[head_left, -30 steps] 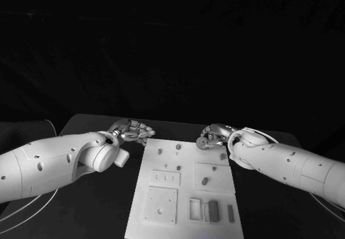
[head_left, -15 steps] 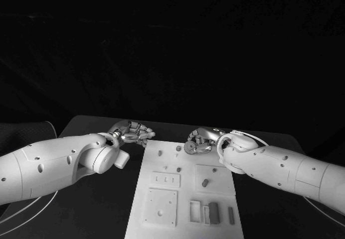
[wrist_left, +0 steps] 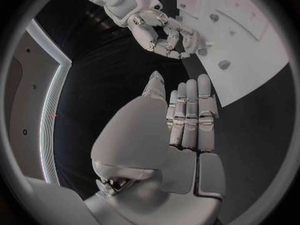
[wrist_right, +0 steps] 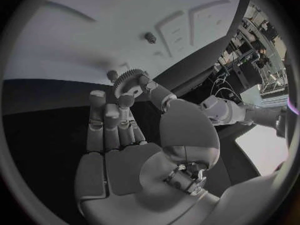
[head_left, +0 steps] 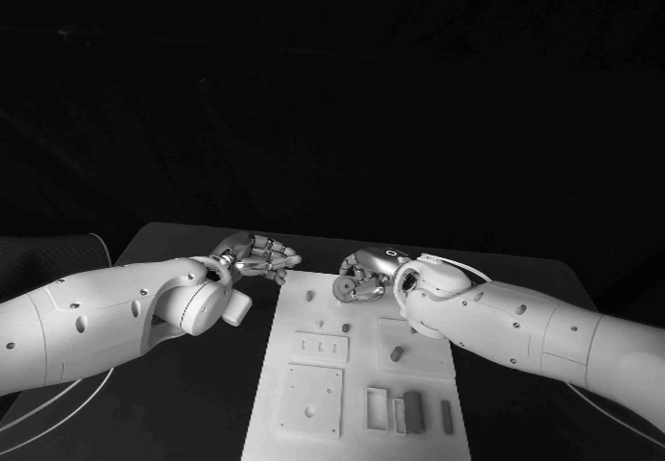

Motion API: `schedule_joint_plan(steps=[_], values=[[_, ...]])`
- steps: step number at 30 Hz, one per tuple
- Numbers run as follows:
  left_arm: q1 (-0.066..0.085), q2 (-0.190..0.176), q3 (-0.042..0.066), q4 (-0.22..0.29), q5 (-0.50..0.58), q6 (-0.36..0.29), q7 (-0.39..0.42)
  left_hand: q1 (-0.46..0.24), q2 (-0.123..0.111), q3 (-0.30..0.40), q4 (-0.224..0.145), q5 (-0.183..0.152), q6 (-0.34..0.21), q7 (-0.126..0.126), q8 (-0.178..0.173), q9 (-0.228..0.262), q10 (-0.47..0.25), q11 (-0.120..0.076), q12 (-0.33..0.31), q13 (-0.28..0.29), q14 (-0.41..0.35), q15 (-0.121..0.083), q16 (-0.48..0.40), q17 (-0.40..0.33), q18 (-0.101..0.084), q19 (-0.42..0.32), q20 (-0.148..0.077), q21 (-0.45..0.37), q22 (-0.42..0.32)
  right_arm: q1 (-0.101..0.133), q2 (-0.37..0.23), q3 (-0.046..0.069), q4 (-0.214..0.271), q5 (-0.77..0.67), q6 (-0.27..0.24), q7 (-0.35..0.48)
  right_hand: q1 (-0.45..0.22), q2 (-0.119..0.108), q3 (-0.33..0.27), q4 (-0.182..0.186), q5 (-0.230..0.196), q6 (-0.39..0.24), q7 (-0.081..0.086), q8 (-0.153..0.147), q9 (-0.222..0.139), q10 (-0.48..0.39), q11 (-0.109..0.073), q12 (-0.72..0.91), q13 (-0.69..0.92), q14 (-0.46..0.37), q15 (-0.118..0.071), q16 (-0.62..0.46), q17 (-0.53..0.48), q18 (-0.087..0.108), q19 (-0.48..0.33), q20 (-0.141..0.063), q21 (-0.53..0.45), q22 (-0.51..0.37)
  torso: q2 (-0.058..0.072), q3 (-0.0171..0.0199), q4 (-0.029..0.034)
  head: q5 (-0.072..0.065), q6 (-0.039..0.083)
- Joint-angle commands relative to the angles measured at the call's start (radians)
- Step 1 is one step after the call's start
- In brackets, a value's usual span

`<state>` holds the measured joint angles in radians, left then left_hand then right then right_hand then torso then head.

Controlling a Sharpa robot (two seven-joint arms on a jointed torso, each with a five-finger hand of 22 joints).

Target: Assemble the parts on the task board

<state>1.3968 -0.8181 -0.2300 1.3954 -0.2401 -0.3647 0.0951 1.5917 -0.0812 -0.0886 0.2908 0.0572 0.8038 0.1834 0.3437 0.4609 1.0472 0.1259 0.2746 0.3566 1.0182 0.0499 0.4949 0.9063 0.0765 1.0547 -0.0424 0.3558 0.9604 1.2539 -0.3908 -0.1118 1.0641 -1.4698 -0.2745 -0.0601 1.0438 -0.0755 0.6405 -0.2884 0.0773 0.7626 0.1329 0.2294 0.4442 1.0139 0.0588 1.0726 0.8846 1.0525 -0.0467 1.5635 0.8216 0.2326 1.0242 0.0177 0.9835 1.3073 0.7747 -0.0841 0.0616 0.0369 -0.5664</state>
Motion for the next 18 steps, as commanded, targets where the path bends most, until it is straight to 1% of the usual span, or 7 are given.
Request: schedule_joint_plan(steps=[1,3,4,7,13,16,18], values=[[0.001,0.003,0.001,0.002,-0.001,0.001,0.013,-0.008,-0.002,0.0,0.0,-0.001,0.001,0.004,-0.003,0.001,-0.002,-0.002,-0.004,-0.001,-0.004,0.001,-0.005,0.001,0.019,0.0,-0.007,-0.005,0.001,0.0,0.011,-0.002,-0.004,-0.057,-0.008,-0.017,0.008,-0.006,0.0,-0.001,-0.004,0.07,0.036,0.027,0.014,-0.004,-0.003,0.006,-0.001,0.003,-0.003,0.003,-0.002,0.029,0.005,-0.006,0.006,0.014,0.0,-0.0012,0.0024,0.002,-0.001],[0.001,0.003,0.001,0.002,-0.001,0.001,0.013,-0.008,-0.002,0.0,0.0,-0.001,0.001,0.004,-0.003,0.001,-0.002,-0.002,-0.004,-0.001,-0.004,0.001,-0.005,0.001,0.019,0.0,-0.007,-0.005,0.001,-0.001,0.02,-0.004,-0.009,-0.06,-0.01,-0.025,0.008,-0.006,0.0,0.0,-0.004,0.07,0.036,0.027,0.014,-0.004,-0.003,0.006,-0.002,0.004,-0.003,0.003,-0.002,0.029,0.005,-0.006,0.006,0.014,0.0,-0.0005,0.0006,0.005,0.0],[0.001,0.002,0.001,0.002,-0.001,0.0,0.014,-0.008,-0.002,0.0,0.0,-0.001,0.001,0.004,-0.003,0.001,-0.002,-0.002,-0.004,-0.001,-0.004,0.001,-0.005,0.001,0.019,0.0,-0.007,-0.005,0.001,-0.001,0.023,-0.004,-0.011,-0.067,-0.013,-0.03,0.008,-0.007,-0.001,0.0,-0.005,0.07,0.036,0.027,0.014,-0.004,-0.003,0.006,-0.002,0.004,-0.003,0.003,-0.002,0.029,0.005,-0.006,0.006,0.014,0.0,-0.0002,-0.0003,0.011,0.001],[0.001,0.002,0.001,0.003,-0.001,-0.001,0.015,-0.009,-0.002,0.0,0.001,-0.001,0.001,0.004,-0.003,0.001,-0.002,-0.002,-0.004,-0.001,-0.004,0.001,-0.005,0.001,0.019,0.0,-0.006,-0.006,0.002,-0.001,0.028,-0.006,-0.011,-0.071,-0.011,-0.037,0.008,-0.007,-0.001,0.0,-0.005,0.07,0.036,0.027,0.014,-0.004,-0.003,0.006,-0.002,0.004,-0.003,0.003,-0.002,0.029,0.005,-0.006,0.006,0.014,0.001,0.0008,-0.0027,0.013,0.003],[0.001,0.002,0.001,0.005,-0.001,0.0,0.014,-0.01,-0.002,-0.001,0.001,-0.001,0.001,0.004,-0.003,0.001,-0.002,-0.002,-0.004,-0.001,-0.004,0.001,-0.005,0.001,0.019,0.0,-0.006,-0.006,0.002,-0.002,0.034,-0.009,-0.012,-0.079,-0.004,-0.039,0.008,-0.009,-0.001,0.001,-0.006,0.07,0.036,0.027,0.013,-0.004,-0.004,0.006,-0.002,0.004,-0.003,0.003,-0.002,0.029,0.006,-0.006,0.006,0.014,0.001,-0.0002,-0.0018,0.014,0.001],[0.001,0.002,0.001,0.006,-0.001,0.0,0.014,-0.009,-0.001,-0.001,0.001,-0.001,0.001,0.004,-0.003,0.001,-0.002,-0.002,-0.004,-0.001,-0.004,0.001,-0.005,0.001,0.019,0.0,-0.006,-0.006,0.002,-0.004,0.037,-0.013,-0.015,-0.081,-0.001,-0.04,0.008,-0.009,-0.001,0.001,-0.006,0.07,0.035,0.027,0.013,-0.004,-0.004,0.006,-0.002,0.004,-0.003,0.003,-0.002,0.029,0.006,-0.006,0.006,0.014,0.001,-0.0003,-0.0008,0.018,0.005],[0.001,0.001,0.001,0.006,-0.001,0.0,0.013,-0.009,-0.002,-0.001,0.001,-0.001,0.001,0.004,-0.003,0.001,-0.002,-0.002,-0.004,-0.001,-0.004,0.001,-0.005,0.001,0.019,0.001,-0.007,-0.006,0.002,-0.005,0.039,-0.015,-0.018,-0.082,-0.001,-0.039,0.008,-0.009,-0.001,0.001,-0.006,0.07,0.036,0.027,0.013,-0.004,-0.004,0.006,-0.002,0.004,-0.003,0.003,-0.002,0.029,0.006,-0.006,0.006,0.014,0.0,0.0,-0.0005,0.015,0.008]])
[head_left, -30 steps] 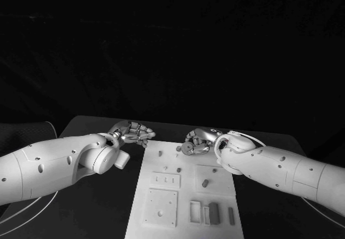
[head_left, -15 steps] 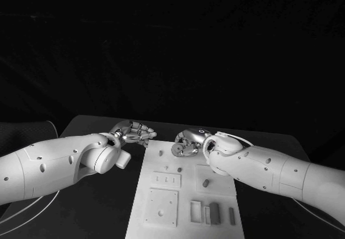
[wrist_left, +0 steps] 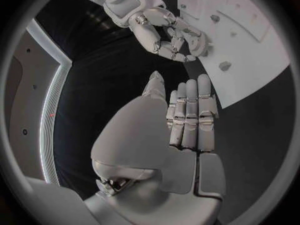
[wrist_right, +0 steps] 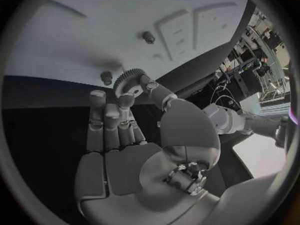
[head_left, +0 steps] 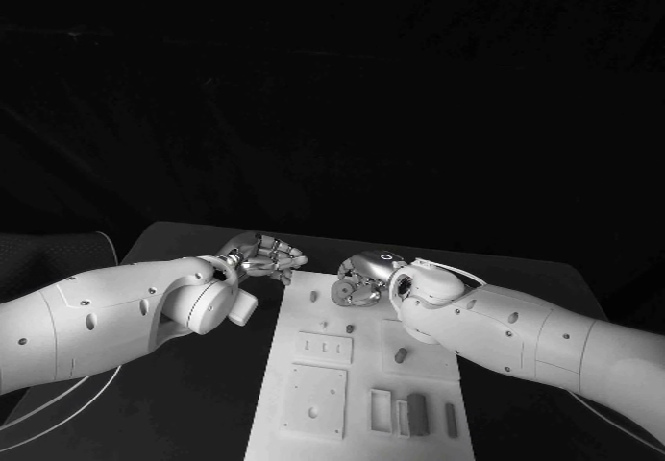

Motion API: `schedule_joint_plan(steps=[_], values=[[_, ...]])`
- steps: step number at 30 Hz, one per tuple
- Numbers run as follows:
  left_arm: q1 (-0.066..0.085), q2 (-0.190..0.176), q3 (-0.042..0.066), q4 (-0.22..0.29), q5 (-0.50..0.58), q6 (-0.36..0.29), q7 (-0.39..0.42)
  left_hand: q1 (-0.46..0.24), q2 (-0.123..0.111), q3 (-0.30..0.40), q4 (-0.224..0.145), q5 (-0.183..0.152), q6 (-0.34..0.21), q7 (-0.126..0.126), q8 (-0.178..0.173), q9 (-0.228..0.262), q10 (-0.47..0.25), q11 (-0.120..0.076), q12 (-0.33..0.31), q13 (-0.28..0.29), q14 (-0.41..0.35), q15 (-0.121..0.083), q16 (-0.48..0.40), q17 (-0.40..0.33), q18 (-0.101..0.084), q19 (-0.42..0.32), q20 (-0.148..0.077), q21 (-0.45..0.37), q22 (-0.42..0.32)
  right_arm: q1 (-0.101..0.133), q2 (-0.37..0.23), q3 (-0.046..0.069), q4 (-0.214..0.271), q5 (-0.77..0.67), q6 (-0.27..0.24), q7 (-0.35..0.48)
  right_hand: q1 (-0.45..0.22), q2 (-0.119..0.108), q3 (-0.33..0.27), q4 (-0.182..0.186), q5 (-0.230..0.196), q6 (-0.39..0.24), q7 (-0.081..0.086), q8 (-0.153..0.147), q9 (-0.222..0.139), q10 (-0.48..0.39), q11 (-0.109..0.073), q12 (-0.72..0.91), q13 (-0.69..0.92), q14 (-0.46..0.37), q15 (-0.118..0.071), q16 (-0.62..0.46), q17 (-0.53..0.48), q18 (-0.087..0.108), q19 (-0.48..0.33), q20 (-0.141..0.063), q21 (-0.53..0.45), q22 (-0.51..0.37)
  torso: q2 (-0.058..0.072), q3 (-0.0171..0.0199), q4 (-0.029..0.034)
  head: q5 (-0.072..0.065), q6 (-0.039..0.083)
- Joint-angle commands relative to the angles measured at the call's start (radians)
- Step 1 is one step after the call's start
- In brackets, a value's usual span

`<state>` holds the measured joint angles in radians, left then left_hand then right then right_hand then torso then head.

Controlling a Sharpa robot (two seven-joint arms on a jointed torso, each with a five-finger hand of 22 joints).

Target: Assemble the parts on the task board

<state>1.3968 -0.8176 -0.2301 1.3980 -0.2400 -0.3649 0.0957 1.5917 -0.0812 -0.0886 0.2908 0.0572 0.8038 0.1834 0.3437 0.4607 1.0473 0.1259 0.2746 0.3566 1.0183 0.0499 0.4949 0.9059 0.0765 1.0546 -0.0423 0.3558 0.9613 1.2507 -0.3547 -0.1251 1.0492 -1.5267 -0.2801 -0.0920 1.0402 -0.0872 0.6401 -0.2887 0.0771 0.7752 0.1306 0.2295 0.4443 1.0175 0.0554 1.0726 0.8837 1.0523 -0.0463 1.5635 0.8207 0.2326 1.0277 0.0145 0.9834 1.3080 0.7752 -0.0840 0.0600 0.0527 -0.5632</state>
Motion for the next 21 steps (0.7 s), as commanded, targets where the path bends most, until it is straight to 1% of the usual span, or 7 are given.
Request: schedule_joint_plan(steps=[1,6,9,14,16,18,21], values=[[0.001,0.0,0.001,0.003,-0.001,0.001,0.013,-0.009,-0.002,-0.001,0.001,-0.001,0.001,0.004,-0.003,0.001,-0.002,-0.002,-0.004,-0.001,-0.004,0.001,-0.005,0.002,0.019,0.001,-0.007,-0.006,0.001,-0.002,0.003,-0.002,-0.005,-0.026,0.004,-0.007,0.012,0.002,-0.001,0.001,-0.006,0.057,0.038,0.027,0.013,-0.007,0.0,0.006,-0.002,0.005,-0.003,0.003,-0.001,0.029,0.003,-0.003,0.006,0.013,0.0,-0.0001,0.0011,-0.001,0.005],[0.001,-0.001,0.001,0.004,-0.001,0.001,0.013,-0.008,-0.002,-0.001,0.0,-0.001,0.001,0.004,-0.003,0.002,-0.002,-0.002,-0.005,-0.001,-0.004,0.001,-0.005,0.002,0.019,0.001,-0.007,-0.006,0.001,-0.007,0.008,-0.005,-0.011,-0.029,0.006,-0.004,0.012,0.001,-0.001,0.001,-0.006,0.056,0.038,0.026,0.012,-0.007,0.0,0.006,-0.002,0.005,-0.003,0.003,-0.002,0.029,0.003,-0.003,0.006,0.013,0.0,-0.0004,0.0005,0.0,0.001],[0.001,-0.001,0.001,0.005,-0.002,0.002,0.013,-0.008,-0.001,-0.001,0.0,-0.001,0.001,0.004,-0.003,0.002,-0.002,-0.002,-0.005,-0.001,-0.004,0.001,-0.005,0.002,0.019,0.001,-0.007,-0.006,0.001,-0.009,0.01,-0.006,-0.014,-0.031,0.005,-0.004,0.012,0.001,-0.001,0.001,-0.006,0.057,0.038,0.026,0.012,-0.007,0.0,0.006,-0.002,0.005,-0.003,0.003,-0.002,0.029,0.003,-0.003,0.006,0.013,0.0,-0.0001,0.001,-0.001,0.004],[0.001,-0.001,0.001,0.006,-0.002,0.001,0.013,-0.007,-0.001,-0.001,0.0,-0.001,0.001,0.004,-0.003,0.002,-0.002,-0.002,-0.005,-0.001,-0.004,0.001,-0.005,0.002,0.019,0.001,-0.007,-0.006,0.002,-0.01,0.013,-0.007,-0.021,-0.032,0.004,-0.005,0.012,0.001,-0.001,0.002,-0.006,0.057,0.038,0.026,0.012,-0.007,0.0,0.006,-0.002,0.005,-0.003,0.002,-0.002,0.029,0.004,-0.003,0.006,0.012,-0.001,-0.0009,0.0011,0.001,0.001],[0.001,-0.001,0.001,0.005,-0.002,0.001,0.013,-0.007,-0.001,-0.001,0.0,-0.001,0.001,0.004,-0.003,0.002,-0.002,-0.002,-0.005,-0.001,-0.004,0.001,-0.005,0.002,0.019,0.001,-0.007,-0.006,0.002,-0.01,0.013,-0.007,-0.021,-0.034,0.003,-0.004,0.012,0.001,-0.001,0.002,-0.006,0.056,0.038,0.026,0.012,-0.007,0.0,0.006,-0.002,0.005,-0.003,0.002,-0.002,0.029,0.004,-0.003,0.006,0.012,-0.001,-0.0008,0.0008,0.005,0.003],[0.001,-0.002,0.001,0.005,-0.002,0.0,0.013,-0.007,-0.001,-0.001,0.0,-0.001,0.001,0.004,-0.003,0.002,-0.002,-0.002,-0.005,-0.001,-0.004,0.001,-0.005,0.002,0.019,0.001,-0.007,-0.006,0.002,-0.011,0.014,-0.007,-0.021,-0.034,0.001,-0.004,0.012,0.001,-0.001,0.002,-0.006,0.056,0.038,0.026,0.012,-0.007,0.0,0.006,-0.002,0.005,-0.003,0.002,-0.002,0.029,0.004,-0.003,0.006,0.012,-0.001,-0.0004,0.0006,0.008,-0.002],[0.001,-0.001,0.001,0.005,-0.002,0.001,0.013,-0.007,-0.001,-0.001,0.0,-0.001,0.001,0.004,-0.003,0.002,-0.002,-0.002,-0.005,-0.001,-0.004,0.001,-0.005,0.002,0.019,0.001,-0.007,-0.006,0.002,-0.011,0.014,-0.007,-0.022,-0.036,0.001,-0.005,0.012,0.001,-0.001,0.002,-0.006,0.056,0.038,0.026,0.012,-0.007,0.0,0.006,-0.002,0.006,-0.003,0.002,-0.002,0.029,0.004,-0.004,0.006,0.012,-0.001,0.0,0.0009,0.008,-0.003]])
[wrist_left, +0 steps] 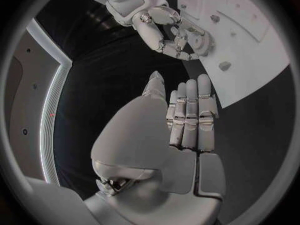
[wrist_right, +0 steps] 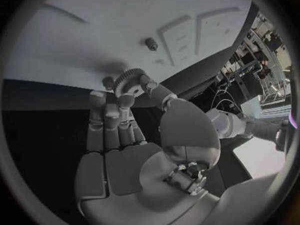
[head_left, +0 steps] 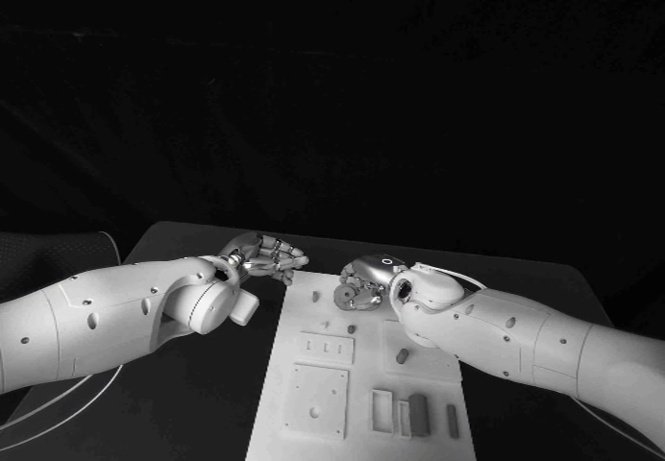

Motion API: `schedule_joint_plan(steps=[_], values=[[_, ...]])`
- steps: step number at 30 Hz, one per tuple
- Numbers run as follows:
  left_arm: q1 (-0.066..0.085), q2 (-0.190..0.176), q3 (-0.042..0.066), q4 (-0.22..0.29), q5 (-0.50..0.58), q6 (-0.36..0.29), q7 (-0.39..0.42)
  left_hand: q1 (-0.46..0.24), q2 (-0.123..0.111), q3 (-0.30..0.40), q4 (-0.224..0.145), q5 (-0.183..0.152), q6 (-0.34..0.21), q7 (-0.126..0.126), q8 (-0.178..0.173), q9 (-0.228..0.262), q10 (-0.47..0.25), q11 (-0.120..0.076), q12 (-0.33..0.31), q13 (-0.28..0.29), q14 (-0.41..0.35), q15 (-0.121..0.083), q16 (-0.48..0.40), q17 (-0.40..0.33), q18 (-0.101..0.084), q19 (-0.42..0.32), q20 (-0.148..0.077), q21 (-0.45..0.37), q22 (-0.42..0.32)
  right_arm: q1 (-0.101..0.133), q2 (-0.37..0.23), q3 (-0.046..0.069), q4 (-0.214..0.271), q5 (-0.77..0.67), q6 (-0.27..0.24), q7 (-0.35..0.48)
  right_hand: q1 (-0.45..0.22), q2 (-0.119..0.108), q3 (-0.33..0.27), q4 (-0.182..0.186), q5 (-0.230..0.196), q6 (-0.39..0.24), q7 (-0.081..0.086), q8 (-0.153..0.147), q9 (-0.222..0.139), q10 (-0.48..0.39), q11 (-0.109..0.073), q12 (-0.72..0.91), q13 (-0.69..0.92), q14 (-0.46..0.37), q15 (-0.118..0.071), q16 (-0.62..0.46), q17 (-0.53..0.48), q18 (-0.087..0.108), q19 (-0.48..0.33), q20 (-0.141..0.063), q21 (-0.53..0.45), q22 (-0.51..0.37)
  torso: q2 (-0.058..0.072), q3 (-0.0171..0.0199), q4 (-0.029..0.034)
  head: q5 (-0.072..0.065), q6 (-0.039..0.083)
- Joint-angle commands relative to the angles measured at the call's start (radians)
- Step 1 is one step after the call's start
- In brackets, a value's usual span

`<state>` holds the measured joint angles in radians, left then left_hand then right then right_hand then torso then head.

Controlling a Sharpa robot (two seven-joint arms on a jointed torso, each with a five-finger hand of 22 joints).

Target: Assemble the parts on the task board

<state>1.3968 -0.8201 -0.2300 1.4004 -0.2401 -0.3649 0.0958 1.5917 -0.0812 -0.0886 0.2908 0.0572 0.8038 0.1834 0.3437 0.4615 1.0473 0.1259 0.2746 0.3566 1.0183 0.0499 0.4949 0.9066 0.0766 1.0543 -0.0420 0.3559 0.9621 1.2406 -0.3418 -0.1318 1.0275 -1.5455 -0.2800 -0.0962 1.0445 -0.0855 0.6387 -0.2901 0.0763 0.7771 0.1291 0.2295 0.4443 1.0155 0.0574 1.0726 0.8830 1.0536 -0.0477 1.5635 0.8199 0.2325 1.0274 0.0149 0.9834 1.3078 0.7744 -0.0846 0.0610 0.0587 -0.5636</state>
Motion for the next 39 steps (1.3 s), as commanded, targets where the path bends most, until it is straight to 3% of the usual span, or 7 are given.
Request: schedule_joint_plan(steps=[1,3,8,14,32,39], values=[[0.001,0.001,0.001,0.003,-0.002,0.001,0.013,-0.007,-0.001,-0.001,0.0,-0.001,0.001,0.004,-0.003,0.001,-0.002,-0.002,-0.005,-0.001,-0.004,0.001,-0.005,0.001,0.019,0.001,-0.007,-0.006,0.001,-0.001,0.002,0.0,-0.001,-0.017,0.001,0.0,0.008,-0.001,0.001,0.003,-0.005,0.055,0.04,0.026,0.012,-0.005,-0.002,0.006,-0.002,0.004,-0.002,0.002,-0.001,0.029,0.004,-0.004,0.006,0.012,0.0,0.0004,0.0,0.002,-0.002],[0.001,0.001,0.001,0.004,-0.002,0.001,0.013,-0.007,-0.001,-0.002,0.0,-0.001,0.001,0.004,-0.003,0.001,-0.002,-0.002,-0.005,-0.001,-0.004,0.001,-0.005,0.001,0.019,0.001,-0.007,-0.006,0.001,-0.001,0.003,-0.001,-0.002,-0.019,-0.002,0.0,0.008,-0.001,0.001,0.003,-0.005,0.055,0.04,0.026,0.011,-0.005,-0.002,0.006,-0.002,0.004,-0.002,0.002,-0.002,0.029,0.004,-0.004,0.006,0.012,0.0,-0.0002,0.0001,-0.002,-0.005],[0.001,0.001,0.001,0.003,-0.002,0.0,0.012,-0.007,-0.001,-0.002,0.0,-0.001,0.001,0.004,-0.003,0.001,-0.002,-0.002,-0.005,-0.001,-0.004,0.001,-0.005,0.001,0.019,0.001,-0.007,-0.007,0.001,-0.002,0.01,-0.001,-0.013,-0.024,-0.016,-0.005,0.008,-0.001,0.001,0.003,-0.005,0.054,0.04,0.026,0.011,-0.005,-0.002,0.006,-0.002,0.004,-0.002,0.002,-0.002,0.029,0.004,-0.004,0.006,0.012,0.0,0.0003,-0.0005,0.011,-0.008],[0.001,0.002,0.001,0.003,-0.002,-0.001,0.011,-0.006,-0.002,-0.003,0.001,-0.001,-0.001,0.005,-0.005,0.001,-0.005,-0.001,-0.007,-0.002,-0.004,0.001,-0.005,0.001,0.019,0.001,-0.007,-0.007,0.002,-0.006,0.018,-0.004,-0.031,-0.026,-0.021,-0.001,0.008,-0.003,0.001,0.003,-0.005,0.053,0.04,0.025,0.01,-0.005,-0.002,0.006,-0.003,0.005,-0.002,0.001,-0.002,0.029,0.005,-0.004,0.006,0.012,0.0,0.0008,-0.0008,0.014,-0.008],[0.001,0.006,0.001,0.001,-0.002,0.0,0.007,-0.005,-0.002,-0.003,0.001,-0.001,-0.003,0.006,-0.006,0.001,-0.006,0.0,-0.008,-0.002,-0.004,0.001,-0.005,0.001,0.019,0.001,-0.007,-0.008,0.002,-0.013,0.031,-0.01,-0.048,-0.027,-0.021,0.002,0.011,-0.008,0.001,0.002,-0.006,0.052,0.04,0.025,0.009,-0.006,-0.001,0.006,-0.004,0.005,-0.001,0.0,-0.003,0.029,0.005,-0.004,0.005,0.011,0.0,0.0014,-0.0011,0.013,-0.006],[0.001,0.007,0.001,-0.001,-0.002,0.0,0.007,-0.005,-0.002,-0.003,0.001,-0.001,-0.003,0.006,-0.006,0.001,-0.006,0.0,-0.008,-0.002,-0.004,0.001,-0.005,0.001,0.019,0.002,-0.007,-0.008,0.003,-0.018,0.041,-0.013,-0.061,-0.03,-0.018,0.001,0.011,-0.008,0.001,0.003,-0.006,0.053,0.04,0.025,0.008,-0.006,-0.001,0.006,-0.004,0.005,-0.001,0.0,-0.004,0.029,0.005,-0.004,0.005,0.011,0.0,0.0011,0.0003,0.011,-0.013]])
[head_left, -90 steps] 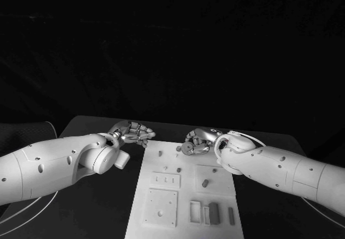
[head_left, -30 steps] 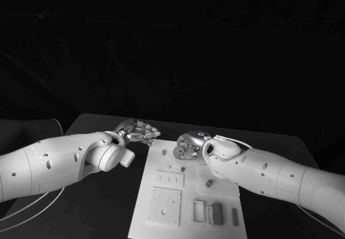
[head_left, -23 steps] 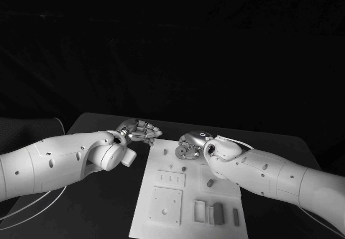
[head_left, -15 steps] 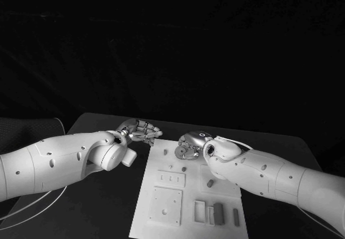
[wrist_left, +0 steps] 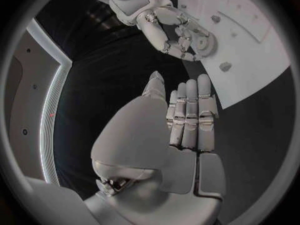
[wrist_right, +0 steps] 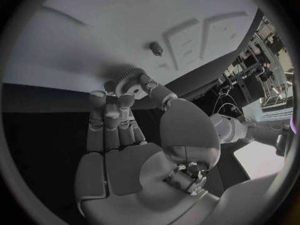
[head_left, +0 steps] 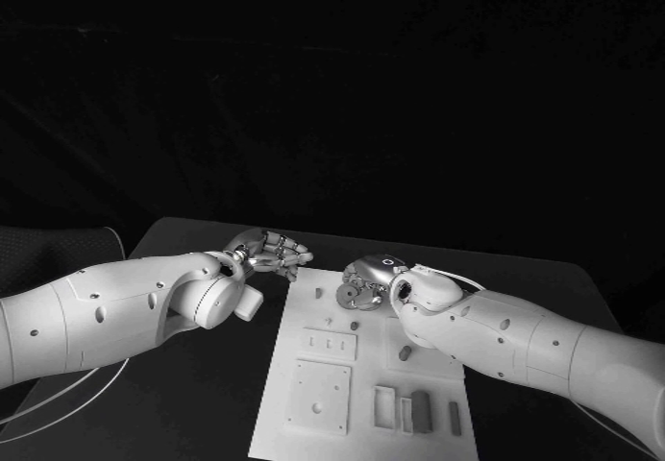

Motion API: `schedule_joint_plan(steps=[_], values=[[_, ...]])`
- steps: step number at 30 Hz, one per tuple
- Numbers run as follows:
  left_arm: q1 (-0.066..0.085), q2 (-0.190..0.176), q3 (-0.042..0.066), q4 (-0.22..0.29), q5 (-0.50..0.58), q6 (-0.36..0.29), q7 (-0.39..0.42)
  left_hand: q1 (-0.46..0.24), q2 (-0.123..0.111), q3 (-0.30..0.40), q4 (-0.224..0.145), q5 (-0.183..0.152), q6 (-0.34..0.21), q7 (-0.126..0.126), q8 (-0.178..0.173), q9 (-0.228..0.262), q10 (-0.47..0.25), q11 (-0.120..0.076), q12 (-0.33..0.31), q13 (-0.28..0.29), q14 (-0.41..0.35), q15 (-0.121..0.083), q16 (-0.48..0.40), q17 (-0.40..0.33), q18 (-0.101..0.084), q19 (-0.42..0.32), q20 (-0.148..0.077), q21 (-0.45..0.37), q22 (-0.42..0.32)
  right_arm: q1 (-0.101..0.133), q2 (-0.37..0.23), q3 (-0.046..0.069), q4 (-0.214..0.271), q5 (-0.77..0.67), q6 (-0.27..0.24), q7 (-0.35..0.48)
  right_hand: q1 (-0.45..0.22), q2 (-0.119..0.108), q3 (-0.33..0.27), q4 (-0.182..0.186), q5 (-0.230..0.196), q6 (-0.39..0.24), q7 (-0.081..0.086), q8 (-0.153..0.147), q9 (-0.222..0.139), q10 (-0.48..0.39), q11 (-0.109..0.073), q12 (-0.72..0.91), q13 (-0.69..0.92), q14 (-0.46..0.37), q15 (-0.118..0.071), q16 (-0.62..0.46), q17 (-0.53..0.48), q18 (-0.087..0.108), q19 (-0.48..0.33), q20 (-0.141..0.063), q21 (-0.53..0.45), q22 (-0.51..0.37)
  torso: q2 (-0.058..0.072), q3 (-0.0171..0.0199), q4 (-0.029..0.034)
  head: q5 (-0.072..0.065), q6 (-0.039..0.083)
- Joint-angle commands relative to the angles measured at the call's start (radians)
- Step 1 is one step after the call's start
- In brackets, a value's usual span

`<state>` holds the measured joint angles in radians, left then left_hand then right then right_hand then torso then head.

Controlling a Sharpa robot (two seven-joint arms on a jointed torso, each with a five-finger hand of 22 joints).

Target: Assemble the parts on the task board

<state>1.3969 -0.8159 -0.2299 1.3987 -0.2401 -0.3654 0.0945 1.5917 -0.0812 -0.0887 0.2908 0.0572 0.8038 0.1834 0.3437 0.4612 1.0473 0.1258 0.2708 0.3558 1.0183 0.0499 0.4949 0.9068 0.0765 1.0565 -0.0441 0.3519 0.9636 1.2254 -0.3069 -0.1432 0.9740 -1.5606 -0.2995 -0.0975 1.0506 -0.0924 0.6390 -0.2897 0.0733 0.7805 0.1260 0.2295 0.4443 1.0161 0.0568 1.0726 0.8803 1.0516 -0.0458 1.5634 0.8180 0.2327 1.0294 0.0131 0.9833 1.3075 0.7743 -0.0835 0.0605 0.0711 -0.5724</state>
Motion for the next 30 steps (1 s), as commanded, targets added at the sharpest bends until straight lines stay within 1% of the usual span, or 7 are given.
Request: schedule_joint_plan(steps=[1,12,15,16,18,22,30], values=[[0.001,0.004,0.001,0.0,-0.002,0.001,0.009,-0.005,-0.002,-0.003,0.001,-0.001,-0.003,0.006,-0.006,0.002,-0.006,0.0,-0.004,-0.001,-0.004,0.001,-0.005,0.001,0.019,-0.001,-0.005,-0.004,0.001,-0.003,0.007,-0.002,-0.012,-0.015,0.001,0.003,0.005,-0.001,0.001,0.002,-0.003,0.049,0.043,0.025,0.008,-0.006,-0.001,0.006,-0.001,0.007,-0.003,0.0,-0.002,0.029,0.003,-0.003,0.005,0.011,0.0,0.0003,0.0005,-0.002,-0.004],[0.001,0.007,0.001,-0.001,-0.002,0.003,0.009,-0.005,-0.002,-0.004,0.001,-0.001,-0.003,0.006,-0.006,0.002,-0.006,0.0,-0.004,-0.001,-0.004,0.001,-0.005,0.001,0.019,-0.001,-0.005,-0.004,0.001,-0.004,0.01,-0.003,-0.022,-0.015,0.001,0.003,0.006,-0.002,0.001,0.002,-0.004,0.049,0.043,0.025,0.008,-0.006,-0.001,0.006,-0.002,0.007,-0.003,0.0,-0.002,0.029,0.003,-0.003,0.005,0.011,0.0,-0.0002,0.0,-0.003,-0.001],[0.001,0.007,0.001,-0.001,-0.002,0.003,0.009,-0.004,-0.002,-0.004,0.001,-0.001,-0.003,0.006,-0.007,0.002,-0.006,0.0,-0.004,-0.001,-0.005,0.001,-0.006,0.001,0.019,-0.001,-0.005,-0.004,0.001,-0.004,0.011,-0.003,-0.021,-0.015,0.002,0.004,0.006,-0.002,0.001,0.002,-0.004,0.049,0.043,0.025,0.008,-0.006,-0.001,0.006,-0.002,0.007,-0.003,0.0,-0.002,0.029,0.003,-0.003,0.004,0.011,0.0,-0.0009,0.0011,-0.005,-0.002],[0.001,0.007,0.001,-0.001,-0.002,0.003,0.008,-0.004,-0.002,-0.004,0.001,-0.001,-0.003,0.006,-0.007,0.002,-0.006,0.0,-0.004,-0.001,-0.005,0.001,-0.006,0.001,0.019,-0.001,-0.005,-0.004,0.001,-0.004,0.011,-0.003,-0.021,-0.015,0.003,0.004,0.006,-0.002,0.001,0.002,-0.004,0.049,0.043,0.025,0.007,-0.006,-0.001,0.006,-0.002,0.007,-0.003,-0.001,-0.002,0.029,0.003,-0.003,0.004,0.011,0.0,-0.0011,0.001,-0.004,-0.001],[0.001,0.009,0.001,-0.002,-0.002,0.003,0.008,-0.004,-0.002,-0.004,0.001,-0.001,-0.003,0.006,-0.007,0.002,-0.006,0.0,-0.004,-0.001,-0.005,0.001,-0.006,0.001,0.019,-0.001,-0.005,-0.005,0.001,-0.004,0.012,-0.003,-0.022,-0.016,0.003,0.004,0.006,-0.002,0.001,0.002,-0.004,0.049,0.043,0.024,0.007,-0.006,-0.001,0.006,-0.002,0.007,-0.003,-0.001,-0.002,0.029,0.003,-0.003,0.004,0.011,0.001,-0.0015,0.0007,-0.005,-0.002],[0.001,0.01,0.001,-0.003,-0.002,0.003,0.008,-0.004,-0.002,-0.004,0.001,-0.001,-0.003,0.006,-0.007,0.002,-0.006,0.0,-0.004,-0.001,-0.005,0.001,-0.006,0.001,0.019,-0.001,-0.005,-0.005,0.002,-0.004,0.012,-0.004,-0.022,-0.016,0.003,0.005,0.006,-0.003,0.001,0.002,-0.004,0.049,0.044,0.024,0.007,-0.007,0.0,0.006,-0.002,0.007,-0.003,-0.001,-0.003,0.029,0.003,-0.003,0.004,0.011,0.0,-0.0009,0.0004,-0.007,-0.004],[0.001,0.01,0.001,-0.003,-0.002,0.004,0.008,-0.004,-0.002,-0.004,0.001,-0.001,-0.003,0.006,-0.007,0.002,-0.007,0.0,-0.004,-0.001,-0.005,0.001,-0.006,0.001,0.019,-0.001,-0.005,-0.005,0.002,-0.004,0.011,-0.004,-0.02,-0.017,0.0,0.005,0.008,-0.009,0.0,0.001,-0.005,0.047,0.044,0.024,0.006,-0.007,0.0,0.006,-0.002,0.008,-0.003,-0.001,-0.003,0.029,0.003,-0.003,0.004,0.011,0.0,-0.0009,-0.0001,-0.004,-0.003]])
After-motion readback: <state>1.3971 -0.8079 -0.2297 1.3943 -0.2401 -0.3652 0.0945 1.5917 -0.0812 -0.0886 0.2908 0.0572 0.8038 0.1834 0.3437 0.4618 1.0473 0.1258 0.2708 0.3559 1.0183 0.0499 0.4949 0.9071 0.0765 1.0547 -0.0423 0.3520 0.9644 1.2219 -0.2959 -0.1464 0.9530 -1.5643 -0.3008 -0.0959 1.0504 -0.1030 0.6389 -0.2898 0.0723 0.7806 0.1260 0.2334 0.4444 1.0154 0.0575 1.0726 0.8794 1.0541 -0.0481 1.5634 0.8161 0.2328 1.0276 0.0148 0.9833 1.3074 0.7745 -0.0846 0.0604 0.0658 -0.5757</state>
